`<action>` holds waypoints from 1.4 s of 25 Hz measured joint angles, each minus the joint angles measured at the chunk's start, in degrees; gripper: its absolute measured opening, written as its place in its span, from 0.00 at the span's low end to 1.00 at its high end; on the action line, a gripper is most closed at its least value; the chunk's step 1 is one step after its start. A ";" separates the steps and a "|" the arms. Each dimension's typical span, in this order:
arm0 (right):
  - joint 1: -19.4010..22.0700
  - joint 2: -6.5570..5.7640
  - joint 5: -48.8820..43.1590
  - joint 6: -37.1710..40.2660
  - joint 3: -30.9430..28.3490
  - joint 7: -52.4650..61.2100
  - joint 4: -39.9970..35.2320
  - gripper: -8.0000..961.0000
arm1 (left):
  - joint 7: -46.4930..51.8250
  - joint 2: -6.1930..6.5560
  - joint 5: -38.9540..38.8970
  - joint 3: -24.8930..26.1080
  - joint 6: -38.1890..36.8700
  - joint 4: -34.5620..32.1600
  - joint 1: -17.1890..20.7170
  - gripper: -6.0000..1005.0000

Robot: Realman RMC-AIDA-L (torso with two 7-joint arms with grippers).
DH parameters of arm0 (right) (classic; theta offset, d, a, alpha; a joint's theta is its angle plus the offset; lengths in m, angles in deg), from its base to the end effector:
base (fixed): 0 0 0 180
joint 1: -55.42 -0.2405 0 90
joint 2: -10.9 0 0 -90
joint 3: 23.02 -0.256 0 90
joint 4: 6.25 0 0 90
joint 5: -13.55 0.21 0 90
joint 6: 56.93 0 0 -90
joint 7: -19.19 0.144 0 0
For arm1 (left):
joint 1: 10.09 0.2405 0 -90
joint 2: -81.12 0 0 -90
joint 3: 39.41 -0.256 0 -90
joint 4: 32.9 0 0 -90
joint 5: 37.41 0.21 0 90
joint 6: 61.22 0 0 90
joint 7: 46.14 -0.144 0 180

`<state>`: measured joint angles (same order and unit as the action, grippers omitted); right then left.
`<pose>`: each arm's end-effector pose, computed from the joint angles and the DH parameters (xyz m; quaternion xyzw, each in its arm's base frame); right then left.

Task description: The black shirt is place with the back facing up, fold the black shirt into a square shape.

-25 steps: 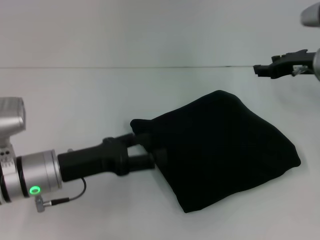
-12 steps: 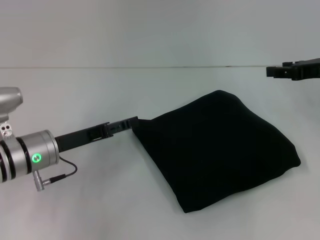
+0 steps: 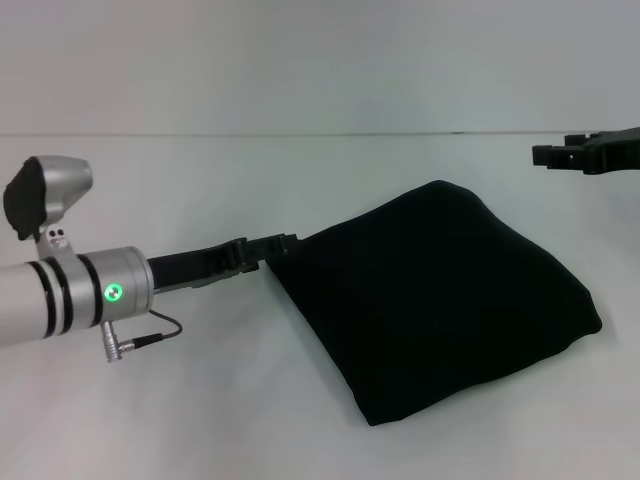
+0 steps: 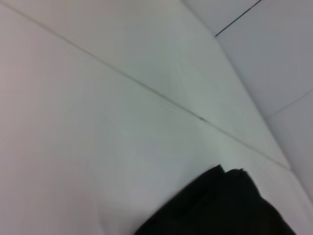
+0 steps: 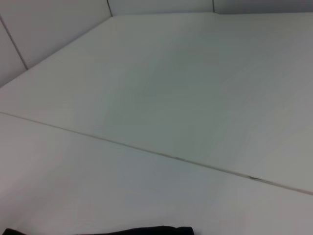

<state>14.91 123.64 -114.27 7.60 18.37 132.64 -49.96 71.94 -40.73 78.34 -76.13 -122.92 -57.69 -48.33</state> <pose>0.2587 0.4357 0.0718 -0.8640 0.3750 0.1232 0.3126 -0.2673 0.3779 -0.0527 -0.7477 -0.5906 -0.2561 0.1631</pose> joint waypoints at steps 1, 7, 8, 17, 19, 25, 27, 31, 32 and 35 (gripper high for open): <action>-0.01 0.00 0.00 -0.03 0.00 -0.07 -0.01 0.64 | 0.19 -0.07 0.00 -0.38 0.63 0.03 -0.13 0.88; -0.28 0.06 0.08 -0.10 -0.03 -0.56 -0.05 0.64 | 1.29 -0.20 0.01 -2.90 3.82 1.01 -1.11 0.88; -0.35 0.06 0.05 -0.11 -0.04 -0.56 -0.05 0.64 | 1.36 -0.14 0.01 -3.07 3.98 1.07 -1.32 0.88; -0.69 0.02 0.02 -0.58 -0.03 -0.60 -0.06 0.64 | 1.60 -0.05 0.09 -5.07 6.64 1.45 -2.46 0.88; -0.73 0.01 0.02 -0.75 -0.01 -0.61 -0.06 0.64 | 1.65 -0.11 0.10 -5.57 7.05 1.45 -2.74 0.88; -0.80 0.01 0.02 -0.98 0.00 -0.61 -0.06 0.64 | 1.67 -0.20 0.09 -6.58 7.59 1.67 -3.64 0.88; -0.85 0.01 0.02 -0.99 0.00 -0.61 -0.06 0.64 | 1.69 -0.13 0.09 -6.83 7.66 2.04 -4.04 0.88; -0.89 0.01 0.02 -1.07 0.00 -0.66 -0.06 0.64 | 1.70 -0.05 0.09 -7.27 7.80 2.21 -4.41 0.88; -0.89 0.01 0.02 -1.11 0.00 -0.67 -0.06 0.64 | 1.71 0.00 0.09 -7.45 7.87 2.21 -4.54 0.88; -0.89 0.01 0.02 -1.15 0.00 -0.68 -0.06 0.64 | 1.73 0.08 0.09 -7.51 8.71 2.26 -4.75 0.88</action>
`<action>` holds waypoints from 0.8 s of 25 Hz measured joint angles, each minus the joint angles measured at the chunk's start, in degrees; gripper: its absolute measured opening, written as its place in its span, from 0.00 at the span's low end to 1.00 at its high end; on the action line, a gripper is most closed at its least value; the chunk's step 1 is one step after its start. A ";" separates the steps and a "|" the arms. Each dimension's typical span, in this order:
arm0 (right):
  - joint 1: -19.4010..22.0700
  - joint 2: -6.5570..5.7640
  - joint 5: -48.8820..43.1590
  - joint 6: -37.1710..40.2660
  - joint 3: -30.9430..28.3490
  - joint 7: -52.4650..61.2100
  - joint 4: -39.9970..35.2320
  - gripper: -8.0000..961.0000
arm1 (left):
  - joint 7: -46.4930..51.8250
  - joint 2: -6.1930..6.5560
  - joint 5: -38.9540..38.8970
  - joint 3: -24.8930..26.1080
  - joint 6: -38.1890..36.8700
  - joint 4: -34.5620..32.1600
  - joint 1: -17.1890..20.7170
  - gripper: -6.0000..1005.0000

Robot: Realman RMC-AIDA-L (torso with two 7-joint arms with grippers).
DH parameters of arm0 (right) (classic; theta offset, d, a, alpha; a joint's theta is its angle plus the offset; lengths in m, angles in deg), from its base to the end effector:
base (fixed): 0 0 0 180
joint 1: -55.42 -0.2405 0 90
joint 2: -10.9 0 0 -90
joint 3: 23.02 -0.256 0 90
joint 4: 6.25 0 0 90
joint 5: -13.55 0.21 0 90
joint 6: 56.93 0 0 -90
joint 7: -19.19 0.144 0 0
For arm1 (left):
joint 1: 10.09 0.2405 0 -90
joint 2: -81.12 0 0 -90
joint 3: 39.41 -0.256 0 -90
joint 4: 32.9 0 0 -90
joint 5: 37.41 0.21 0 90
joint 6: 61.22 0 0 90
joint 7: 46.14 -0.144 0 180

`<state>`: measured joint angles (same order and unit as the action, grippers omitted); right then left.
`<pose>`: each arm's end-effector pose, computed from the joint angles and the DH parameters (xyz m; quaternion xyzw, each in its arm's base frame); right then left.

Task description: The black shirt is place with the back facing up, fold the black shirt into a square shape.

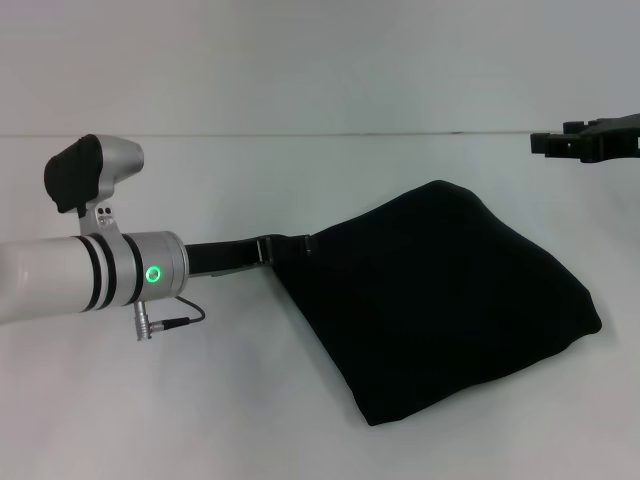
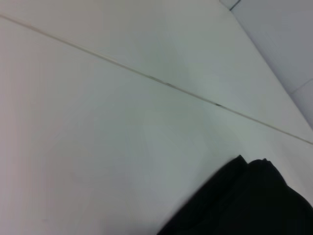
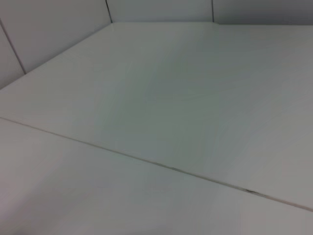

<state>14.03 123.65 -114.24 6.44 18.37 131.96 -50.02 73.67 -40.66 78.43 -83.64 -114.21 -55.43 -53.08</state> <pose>0.2529 0.4418 0.0737 -0.8656 0.3628 0.1241 0.3222 -0.2497 0.3984 -0.0691 -0.7737 -0.5689 -0.2033 0.1908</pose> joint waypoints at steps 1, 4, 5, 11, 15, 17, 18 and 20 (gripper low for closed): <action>0.00 0.00 0.00 -0.02 0.00 0.00 0.00 0.64 | 0.02 0.02 0.00 -0.09 0.33 0.06 -0.06 0.88; 0.00 0.00 0.00 -0.15 0.00 -0.01 0.00 0.64 | 0.07 0.13 0.00 -1.26 1.02 0.17 -0.26 0.88; 0.00 0.00 0.00 -0.23 0.00 -0.01 0.00 0.64 | 0.07 0.17 0.01 -1.76 1.11 0.15 -0.33 0.83; 0.00 0.10 0.00 -0.53 0.00 -0.01 0.00 0.64 | 0.08 0.17 0.07 -2.97 1.68 -0.06 -0.65 0.51; 0.00 0.10 0.00 -0.61 0.00 -0.01 0.00 0.64 | 0.08 0.13 0.09 -3.00 2.07 -0.12 -0.84 0.37; 0.00 0.10 0.00 -0.70 0.00 -0.01 0.00 0.64 | 0.08 0.13 0.09 -2.99 2.16 -0.13 -0.97 0.30; 0.00 0.09 0.00 -0.74 0.00 -0.01 0.00 0.64 | 0.07 0.13 0.09 -2.99 2.17 -0.14 -1.06 0.27; 0.02 0.22 0.00 -0.93 0.00 -0.01 0.00 0.64 | 0.07 0.15 0.09 -2.97 2.19 -0.14 -1.25 0.23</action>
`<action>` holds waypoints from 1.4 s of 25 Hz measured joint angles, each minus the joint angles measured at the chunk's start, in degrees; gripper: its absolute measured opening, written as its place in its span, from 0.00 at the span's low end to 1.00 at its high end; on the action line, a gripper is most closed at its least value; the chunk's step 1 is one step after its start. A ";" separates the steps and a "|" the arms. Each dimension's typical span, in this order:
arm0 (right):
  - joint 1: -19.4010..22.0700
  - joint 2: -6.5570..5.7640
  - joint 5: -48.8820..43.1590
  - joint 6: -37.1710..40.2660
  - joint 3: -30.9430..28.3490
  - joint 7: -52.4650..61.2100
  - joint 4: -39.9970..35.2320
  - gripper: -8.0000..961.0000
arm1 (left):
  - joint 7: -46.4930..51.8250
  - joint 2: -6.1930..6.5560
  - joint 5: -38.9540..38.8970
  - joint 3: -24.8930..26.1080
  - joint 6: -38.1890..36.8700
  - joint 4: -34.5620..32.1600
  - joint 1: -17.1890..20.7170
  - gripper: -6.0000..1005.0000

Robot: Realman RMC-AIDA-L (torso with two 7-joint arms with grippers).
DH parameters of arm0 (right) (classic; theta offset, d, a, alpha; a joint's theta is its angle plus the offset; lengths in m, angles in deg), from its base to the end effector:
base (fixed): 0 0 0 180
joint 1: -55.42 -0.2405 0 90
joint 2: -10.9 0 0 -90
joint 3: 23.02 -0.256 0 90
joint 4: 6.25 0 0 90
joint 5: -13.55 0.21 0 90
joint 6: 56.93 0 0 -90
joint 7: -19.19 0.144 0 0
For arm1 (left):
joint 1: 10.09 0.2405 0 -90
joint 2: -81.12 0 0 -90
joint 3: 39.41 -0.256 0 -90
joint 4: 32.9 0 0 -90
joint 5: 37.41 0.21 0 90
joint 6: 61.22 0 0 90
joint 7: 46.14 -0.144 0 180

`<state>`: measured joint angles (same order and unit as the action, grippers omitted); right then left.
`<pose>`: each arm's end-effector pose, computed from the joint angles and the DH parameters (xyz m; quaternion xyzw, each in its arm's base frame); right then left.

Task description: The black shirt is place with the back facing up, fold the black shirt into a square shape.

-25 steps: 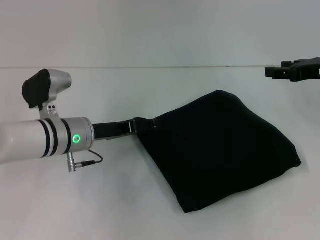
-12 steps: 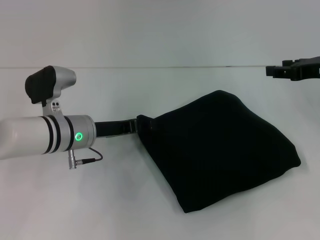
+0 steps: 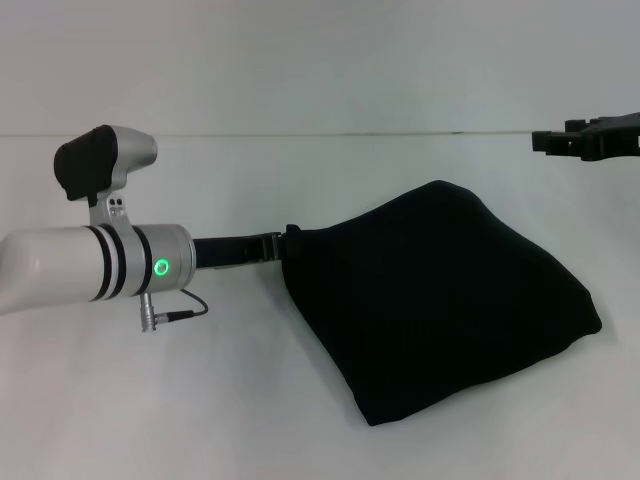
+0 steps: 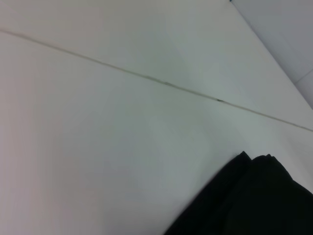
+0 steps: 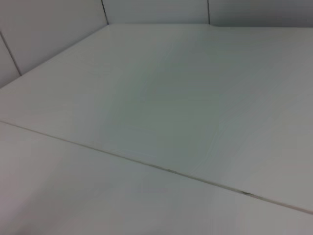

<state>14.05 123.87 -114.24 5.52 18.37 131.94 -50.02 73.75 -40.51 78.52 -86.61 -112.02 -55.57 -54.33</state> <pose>0.2534 0.4429 0.0733 -0.8630 0.3633 0.1248 0.3281 -0.2436 0.4051 -0.0709 -0.7886 -0.5504 -0.1851 0.2022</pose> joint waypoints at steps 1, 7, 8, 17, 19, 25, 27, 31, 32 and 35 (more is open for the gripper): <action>0.04 0.14 0.00 -0.15 0.00 -0.04 0.00 0.64 | 0.00 0.08 0.00 0.01 0.08 0.00 -0.20 0.21; 0.36 0.54 0.00 -0.39 0.00 -0.23 0.04 0.64 | 0.56 0.95 0.00 0.02 0.61 0.28 -1.94 0.09; 0.45 0.56 0.02 -0.39 0.00 -0.23 0.06 0.64 | 0.69 1.10 0.00 0.02 0.61 0.33 -2.13 0.07; 1.15 0.53 0.01 0.39 -0.08 -0.26 0.27 0.64 | 1.28 2.58 0.00 0.05 1.50 0.23 -4.39 0.04; 1.29 0.50 0.00 0.44 -0.03 -0.26 0.27 0.64 | 1.29 3.06 0.00 0.17 1.74 0.21 -5.04 0.04; 1.33 0.45 0.00 0.75 0.00 -0.46 0.45 0.64 | 1.37 3.61 -0.01 0.07 2.60 0.28 -6.48 0.04; 1.33 0.50 0.00 0.77 0.00 -0.65 0.46 0.64 | 1.36 3.65 -0.01 0.00 3.18 0.33 -6.67 0.04; 1.32 0.50 0.00 0.77 0.00 -0.71 0.53 0.64 | 1.10 3.63 -0.01 0.00 4.02 0.26 -6.62 0.05; 1.31 0.50 0.00 0.77 0.00 -0.70 0.55 0.64 | 1.06 3.60 -0.01 0.00 4.22 0.19 -6.58 0.05; 1.22 0.49 0.00 0.76 0.00 -0.70 0.55 0.64 | 0.84 3.56 -0.01 -0.03 4.50 0.08 -6.58 0.05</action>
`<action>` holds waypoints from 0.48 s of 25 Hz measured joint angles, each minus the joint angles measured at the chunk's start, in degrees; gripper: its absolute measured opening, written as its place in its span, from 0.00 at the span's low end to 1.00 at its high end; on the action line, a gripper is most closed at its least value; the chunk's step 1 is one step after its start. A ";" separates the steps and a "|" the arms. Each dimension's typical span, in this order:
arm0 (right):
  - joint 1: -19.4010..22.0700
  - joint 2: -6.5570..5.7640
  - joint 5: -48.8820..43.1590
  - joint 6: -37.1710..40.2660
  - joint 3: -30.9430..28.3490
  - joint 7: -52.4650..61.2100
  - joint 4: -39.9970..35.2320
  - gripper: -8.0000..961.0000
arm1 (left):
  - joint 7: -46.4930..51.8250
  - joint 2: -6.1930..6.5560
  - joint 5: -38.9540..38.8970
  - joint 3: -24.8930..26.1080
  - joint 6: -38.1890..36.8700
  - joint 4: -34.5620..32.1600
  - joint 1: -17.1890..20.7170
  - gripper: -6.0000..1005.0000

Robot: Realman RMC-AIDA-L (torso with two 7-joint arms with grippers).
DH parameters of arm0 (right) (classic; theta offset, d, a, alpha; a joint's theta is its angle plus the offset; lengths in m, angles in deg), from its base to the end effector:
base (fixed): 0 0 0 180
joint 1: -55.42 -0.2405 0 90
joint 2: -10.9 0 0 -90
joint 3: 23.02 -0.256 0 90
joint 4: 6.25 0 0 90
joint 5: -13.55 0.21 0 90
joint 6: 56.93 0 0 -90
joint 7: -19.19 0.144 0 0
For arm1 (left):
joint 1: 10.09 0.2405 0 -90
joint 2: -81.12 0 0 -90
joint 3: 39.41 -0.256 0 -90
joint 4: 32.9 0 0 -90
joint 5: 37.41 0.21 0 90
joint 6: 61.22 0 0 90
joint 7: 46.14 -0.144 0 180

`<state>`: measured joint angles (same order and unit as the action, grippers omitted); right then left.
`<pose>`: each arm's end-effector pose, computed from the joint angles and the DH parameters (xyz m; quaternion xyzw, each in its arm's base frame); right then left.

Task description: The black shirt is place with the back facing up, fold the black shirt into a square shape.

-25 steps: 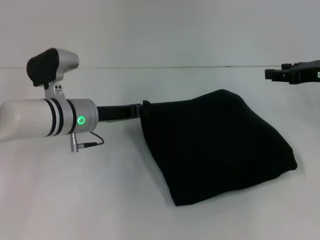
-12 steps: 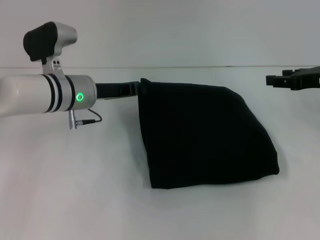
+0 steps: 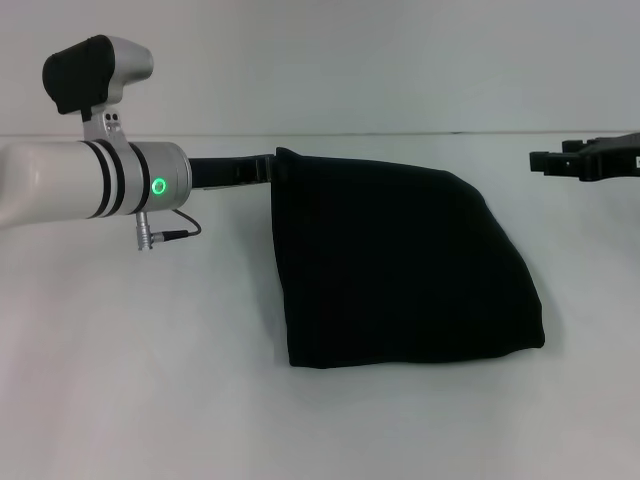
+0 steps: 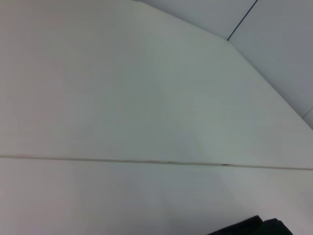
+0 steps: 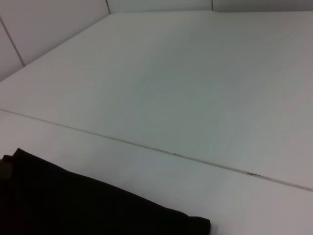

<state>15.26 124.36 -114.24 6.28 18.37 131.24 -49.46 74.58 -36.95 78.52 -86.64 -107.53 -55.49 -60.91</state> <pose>0.2622 0.4342 0.0658 -0.8639 0.3722 0.1207 0.3171 -0.2138 0.4523 -0.0373 -0.8023 -0.5035 -0.1927 0.2562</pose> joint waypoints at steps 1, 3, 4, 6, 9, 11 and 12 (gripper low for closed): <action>-0.05 0.00 0.00 0.00 0.00 0.00 0.00 0.64 | -0.06 0.00 0.00 -0.02 0.00 0.00 -0.03 0.05; -0.17 -0.01 0.00 -0.01 0.01 0.00 0.00 0.64 | -0.15 0.04 0.00 -0.19 0.00 -0.01 -0.14 0.05; -0.22 0.00 0.00 -0.01 0.03 0.00 0.00 0.64 | -0.18 0.04 0.00 -0.35 0.00 0.00 -0.18 0.05; -0.28 0.00 0.00 -0.03 0.06 0.00 0.00 0.64 | -0.21 0.04 0.00 -0.66 0.00 0.00 -0.25 0.05; -0.39 -0.01 -0.01 -0.14 0.19 0.00 0.18 0.64 | -0.65 -0.03 0.00 -1.02 0.00 0.00 -0.30 0.05; -0.45 -0.01 -0.05 -0.11 0.63 0.01 0.59 0.64 | -0.76 -0.11 0.00 -1.26 0.01 0.00 -0.33 0.05; -0.46 -0.01 -0.07 -0.11 0.96 0.07 0.76 0.64 | -0.76 -0.14 0.00 -1.35 0.01 0.00 -0.36 0.05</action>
<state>14.80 124.35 -114.31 6.17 19.34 131.31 -48.71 73.82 -37.08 78.52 -87.99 -107.52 -55.49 -61.28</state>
